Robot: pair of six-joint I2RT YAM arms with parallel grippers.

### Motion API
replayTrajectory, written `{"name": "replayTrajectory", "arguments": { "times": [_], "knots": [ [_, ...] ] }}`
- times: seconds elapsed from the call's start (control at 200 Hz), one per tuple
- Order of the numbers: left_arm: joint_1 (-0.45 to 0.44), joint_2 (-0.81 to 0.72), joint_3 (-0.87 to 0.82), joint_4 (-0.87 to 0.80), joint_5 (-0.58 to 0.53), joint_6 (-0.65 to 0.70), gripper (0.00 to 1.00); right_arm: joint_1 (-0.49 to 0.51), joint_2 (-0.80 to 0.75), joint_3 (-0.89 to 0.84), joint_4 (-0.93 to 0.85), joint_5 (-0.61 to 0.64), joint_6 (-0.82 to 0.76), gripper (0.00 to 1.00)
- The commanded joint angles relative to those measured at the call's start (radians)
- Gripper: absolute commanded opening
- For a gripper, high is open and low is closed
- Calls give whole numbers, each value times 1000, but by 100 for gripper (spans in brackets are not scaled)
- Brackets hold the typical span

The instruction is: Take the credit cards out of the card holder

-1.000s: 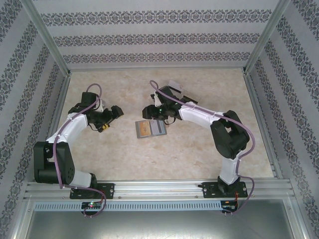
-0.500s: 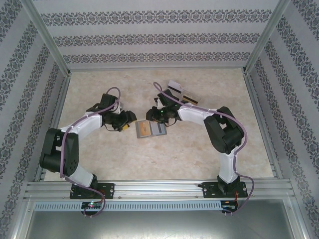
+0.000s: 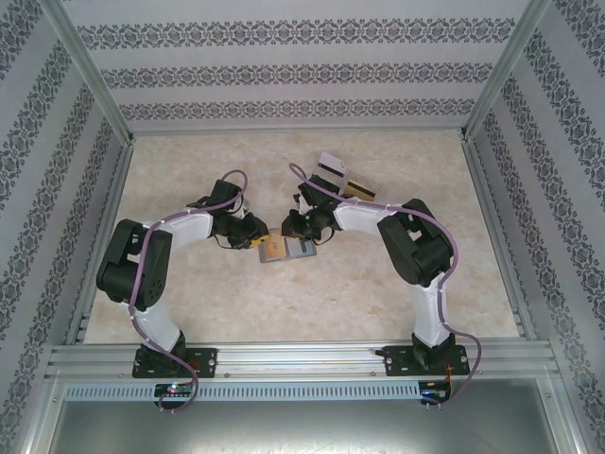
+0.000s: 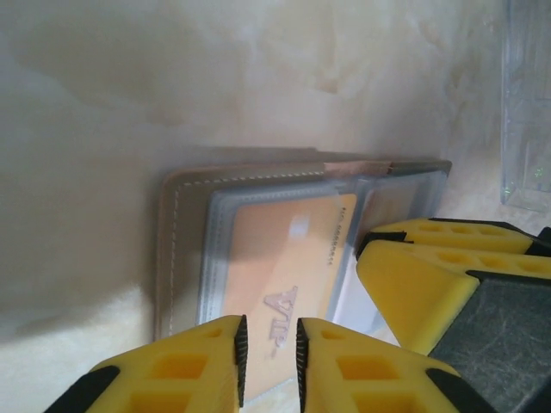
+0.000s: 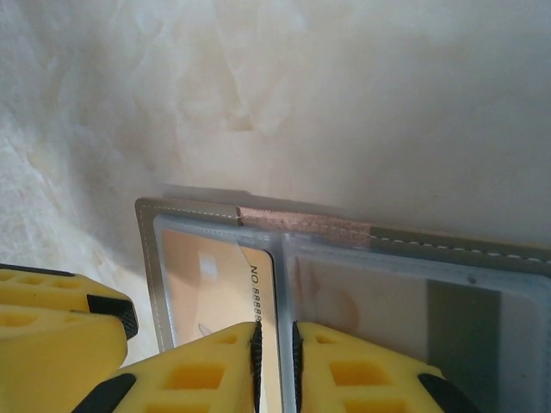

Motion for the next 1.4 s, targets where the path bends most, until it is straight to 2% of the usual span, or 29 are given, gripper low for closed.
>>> {"name": "replayTrajectory", "arguments": {
  "times": [0.0,0.27,0.799,0.964,1.394],
  "knots": [
    [-7,20,22,6,-37,-5,22,-4,30,30,-22,-35,-15,20],
    [-10,71,19,-6,-50,-2,16,-3,43,49,-47,-29,-24,20],
    [-8,96,7,-29,-75,30,14,1,57,58,-34,-83,-25,21],
    [-7,100,-1,-25,-75,32,14,2,60,53,-46,-60,-23,21],
    [-9,102,-6,-16,-70,30,14,-2,38,26,20,-99,-12,8]
  ]
}}
